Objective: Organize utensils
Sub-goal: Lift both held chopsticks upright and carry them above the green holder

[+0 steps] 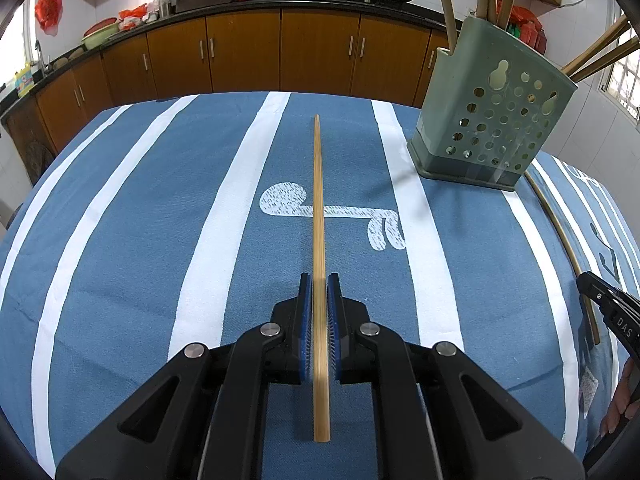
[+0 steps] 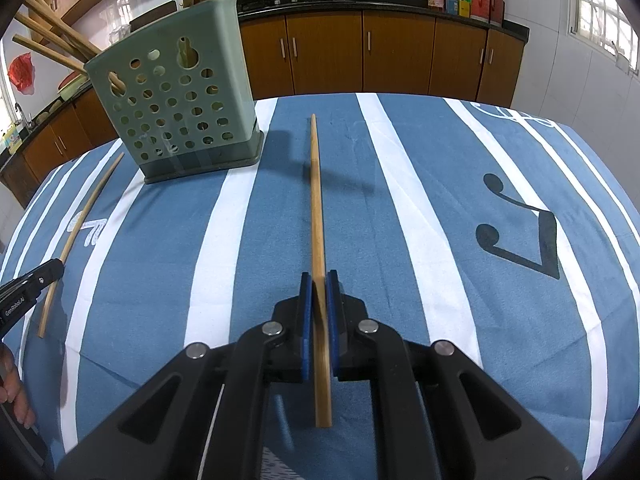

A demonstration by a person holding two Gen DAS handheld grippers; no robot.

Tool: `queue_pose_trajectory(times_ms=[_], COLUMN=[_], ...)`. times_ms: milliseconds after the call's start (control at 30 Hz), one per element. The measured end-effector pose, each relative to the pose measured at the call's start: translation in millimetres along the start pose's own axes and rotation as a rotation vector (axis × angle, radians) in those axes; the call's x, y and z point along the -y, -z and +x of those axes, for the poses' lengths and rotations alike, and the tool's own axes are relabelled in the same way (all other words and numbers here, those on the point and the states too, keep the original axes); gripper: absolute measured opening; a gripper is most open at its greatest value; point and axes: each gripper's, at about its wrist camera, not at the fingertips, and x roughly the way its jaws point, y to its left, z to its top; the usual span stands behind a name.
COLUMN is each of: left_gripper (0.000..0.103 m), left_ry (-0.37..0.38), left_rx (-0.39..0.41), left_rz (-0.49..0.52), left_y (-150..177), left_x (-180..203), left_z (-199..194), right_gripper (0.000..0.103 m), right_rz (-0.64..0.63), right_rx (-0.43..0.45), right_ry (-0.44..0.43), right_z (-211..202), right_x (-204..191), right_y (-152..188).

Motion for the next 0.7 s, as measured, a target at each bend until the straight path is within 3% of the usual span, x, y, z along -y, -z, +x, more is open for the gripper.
queue_pose_trajectory(times_ms=[300,567,700], left_gripper=[0.010,0.008,0.008], left_ry=[-0.004,-0.022,-0.009], left_rx=[0.000,-0.005,-0.019], left_rz=[0.006,0.073,0.082], left_y=[1,8,10], left_x=[1,8,4], left_z=[0,-6,-13], right_gripper=[0.009,0.008,0.008], right_rz=[-0.001,0.012,0.013], right_rx=[0.000,0.004,0.049], right_ry=[0.002,-0.019,-0.028], right_z=[0,-1,-18], right_x=[0,3,6], right_y=[0,0,2])
